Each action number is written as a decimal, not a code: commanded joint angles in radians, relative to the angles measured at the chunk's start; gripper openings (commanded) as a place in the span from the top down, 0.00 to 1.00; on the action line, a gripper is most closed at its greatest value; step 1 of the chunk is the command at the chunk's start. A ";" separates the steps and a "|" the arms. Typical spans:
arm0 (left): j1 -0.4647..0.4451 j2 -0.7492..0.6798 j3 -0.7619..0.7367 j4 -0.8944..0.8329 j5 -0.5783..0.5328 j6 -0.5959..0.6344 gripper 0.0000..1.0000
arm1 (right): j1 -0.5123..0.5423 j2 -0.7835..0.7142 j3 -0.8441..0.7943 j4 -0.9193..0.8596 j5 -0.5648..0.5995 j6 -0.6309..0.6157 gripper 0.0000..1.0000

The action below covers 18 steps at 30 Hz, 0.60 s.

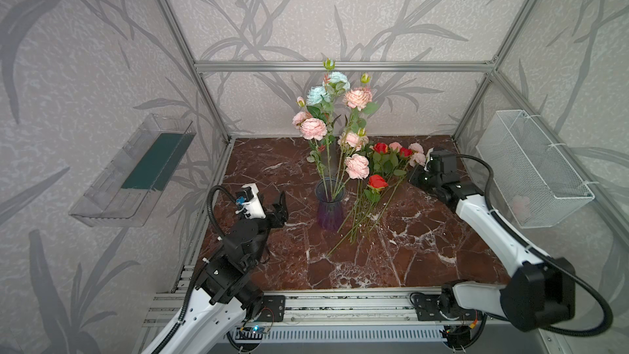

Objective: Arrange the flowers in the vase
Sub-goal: 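Open the right gripper and withdraw it to the red roses, then close the right gripper on the red rose stem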

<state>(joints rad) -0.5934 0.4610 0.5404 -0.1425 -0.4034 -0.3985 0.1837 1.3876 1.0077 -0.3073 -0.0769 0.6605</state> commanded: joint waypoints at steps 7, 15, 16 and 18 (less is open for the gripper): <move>0.006 0.003 -0.005 0.014 0.014 -0.027 0.28 | 0.044 0.351 0.220 -0.109 -0.149 -0.104 0.73; 0.007 0.007 -0.003 0.014 0.024 -0.031 0.28 | 0.155 0.343 0.128 -0.069 -0.213 0.012 0.71; 0.006 0.007 -0.003 0.014 0.027 -0.032 0.28 | 0.167 0.345 0.118 -0.060 -0.222 0.024 0.71; 0.007 0.006 -0.003 0.012 0.031 -0.035 0.28 | 0.184 0.364 0.115 -0.051 -0.234 0.034 0.70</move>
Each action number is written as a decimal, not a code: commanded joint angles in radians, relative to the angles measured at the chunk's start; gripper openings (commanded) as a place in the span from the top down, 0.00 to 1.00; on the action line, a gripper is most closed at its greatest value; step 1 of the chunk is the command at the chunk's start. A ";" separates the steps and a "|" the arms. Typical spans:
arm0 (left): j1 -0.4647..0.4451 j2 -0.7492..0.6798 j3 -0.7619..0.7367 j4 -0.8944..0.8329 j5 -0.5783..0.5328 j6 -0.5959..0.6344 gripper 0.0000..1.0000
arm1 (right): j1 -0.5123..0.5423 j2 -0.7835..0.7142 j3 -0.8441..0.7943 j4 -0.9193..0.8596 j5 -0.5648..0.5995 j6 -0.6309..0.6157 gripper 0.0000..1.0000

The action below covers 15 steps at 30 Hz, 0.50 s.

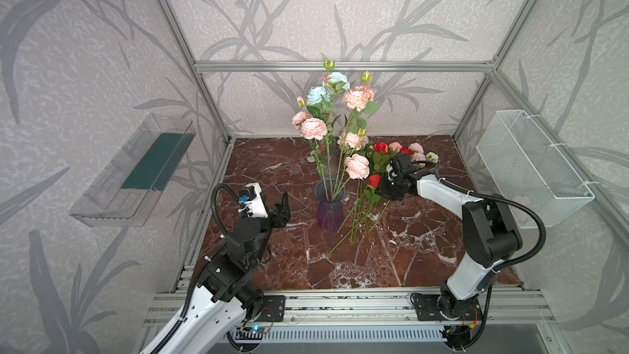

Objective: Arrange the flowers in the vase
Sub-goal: 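Close the right gripper on the red rose stem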

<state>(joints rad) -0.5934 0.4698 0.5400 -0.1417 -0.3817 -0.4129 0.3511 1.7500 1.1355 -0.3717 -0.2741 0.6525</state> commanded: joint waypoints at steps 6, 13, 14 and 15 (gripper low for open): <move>0.007 -0.011 0.000 0.007 0.019 -0.023 0.28 | 0.029 0.055 0.004 0.019 -0.037 0.065 0.70; 0.006 -0.028 -0.005 -0.002 0.016 -0.027 0.28 | 0.029 0.031 -0.010 -0.004 -0.027 0.065 0.74; 0.006 -0.028 -0.005 -0.002 0.016 -0.027 0.28 | 0.029 0.019 -0.017 -0.010 -0.027 0.061 0.73; 0.006 -0.028 -0.005 -0.002 0.017 -0.028 0.28 | 0.031 0.001 -0.027 -0.012 -0.028 0.059 0.73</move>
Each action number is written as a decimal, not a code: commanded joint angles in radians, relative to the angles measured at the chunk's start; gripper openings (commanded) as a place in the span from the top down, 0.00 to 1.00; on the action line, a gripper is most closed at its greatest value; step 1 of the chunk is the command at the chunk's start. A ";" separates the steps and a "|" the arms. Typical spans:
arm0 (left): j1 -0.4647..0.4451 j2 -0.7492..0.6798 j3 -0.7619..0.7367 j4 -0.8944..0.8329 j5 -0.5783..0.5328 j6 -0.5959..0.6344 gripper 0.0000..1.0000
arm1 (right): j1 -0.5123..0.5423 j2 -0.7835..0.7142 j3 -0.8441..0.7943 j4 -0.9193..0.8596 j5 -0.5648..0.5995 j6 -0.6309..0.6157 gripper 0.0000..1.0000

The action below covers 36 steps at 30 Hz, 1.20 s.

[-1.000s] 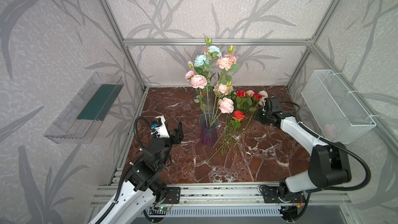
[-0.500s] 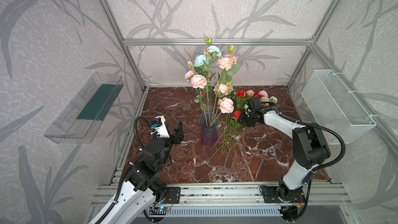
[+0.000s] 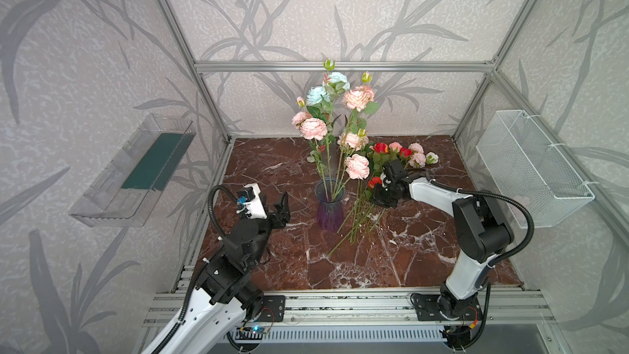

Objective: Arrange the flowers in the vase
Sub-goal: 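Close the right gripper on the red rose stem, then lift the red rose up and over the purple-blue vase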

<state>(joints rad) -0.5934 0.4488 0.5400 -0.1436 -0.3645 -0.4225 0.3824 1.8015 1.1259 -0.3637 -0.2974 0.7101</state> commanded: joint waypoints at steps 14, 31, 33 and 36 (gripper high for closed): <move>0.006 0.002 -0.005 0.006 0.008 -0.022 0.28 | 0.001 -0.002 -0.021 0.013 -0.035 0.023 0.74; 0.006 0.000 -0.006 0.006 0.011 -0.024 0.28 | 0.006 -0.155 -0.028 0.008 0.000 0.006 1.00; 0.006 -0.005 -0.008 0.007 0.008 -0.025 0.28 | 0.007 -0.239 -0.030 -0.037 0.018 -0.014 1.00; 0.006 -0.003 -0.009 0.021 0.015 -0.028 0.28 | 0.007 -0.377 -0.007 -0.128 0.061 -0.053 1.00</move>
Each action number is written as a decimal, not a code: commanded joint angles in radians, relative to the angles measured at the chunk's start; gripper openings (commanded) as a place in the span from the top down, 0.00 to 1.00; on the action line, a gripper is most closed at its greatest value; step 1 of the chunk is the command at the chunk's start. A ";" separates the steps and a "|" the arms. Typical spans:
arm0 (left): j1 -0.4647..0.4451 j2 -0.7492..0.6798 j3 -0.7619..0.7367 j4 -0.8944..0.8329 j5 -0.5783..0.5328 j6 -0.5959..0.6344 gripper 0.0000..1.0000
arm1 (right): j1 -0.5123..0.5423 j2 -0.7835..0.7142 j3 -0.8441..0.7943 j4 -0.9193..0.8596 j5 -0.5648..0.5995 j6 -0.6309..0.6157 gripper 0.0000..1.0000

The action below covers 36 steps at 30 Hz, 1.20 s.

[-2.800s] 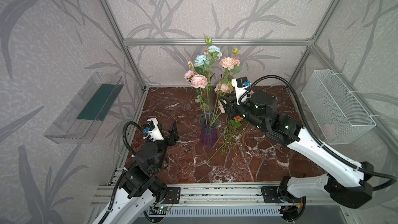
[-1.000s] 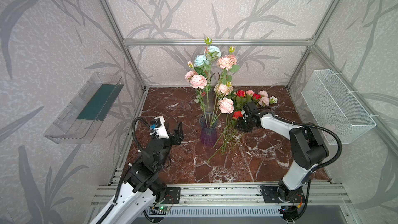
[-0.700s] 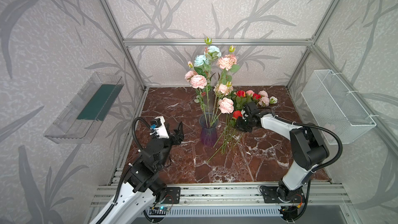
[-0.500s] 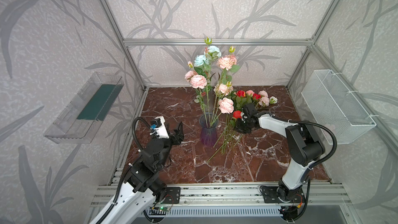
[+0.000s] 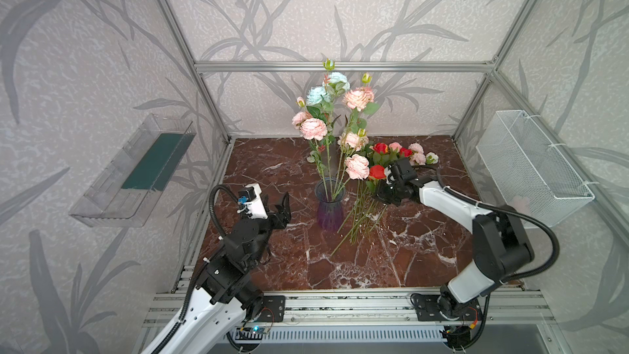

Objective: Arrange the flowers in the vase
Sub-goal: 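Lift the red rose up and over the purple-blue vase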

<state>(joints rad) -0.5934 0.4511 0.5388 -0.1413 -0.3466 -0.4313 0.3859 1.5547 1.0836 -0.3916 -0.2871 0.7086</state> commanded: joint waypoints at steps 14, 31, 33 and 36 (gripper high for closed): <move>0.007 -0.054 0.062 -0.029 -0.132 0.011 0.28 | 0.089 -0.455 0.355 -0.139 0.272 -0.253 1.00; 0.006 -0.152 0.052 -0.158 -0.213 -0.047 0.27 | 0.377 0.007 1.034 -0.123 0.381 -0.706 1.00; 0.006 -0.149 0.050 -0.153 -0.212 -0.045 0.27 | 0.381 0.065 1.091 -0.171 0.381 -0.715 1.00; 0.006 -0.138 0.048 -0.150 -0.209 -0.047 0.27 | 0.384 0.119 1.135 -0.240 0.353 -0.706 1.00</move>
<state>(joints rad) -0.5922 0.3061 0.5766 -0.2779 -0.5304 -0.4664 0.7692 1.6638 2.1685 -0.5507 0.0597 0.0547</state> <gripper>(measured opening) 0.725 0.055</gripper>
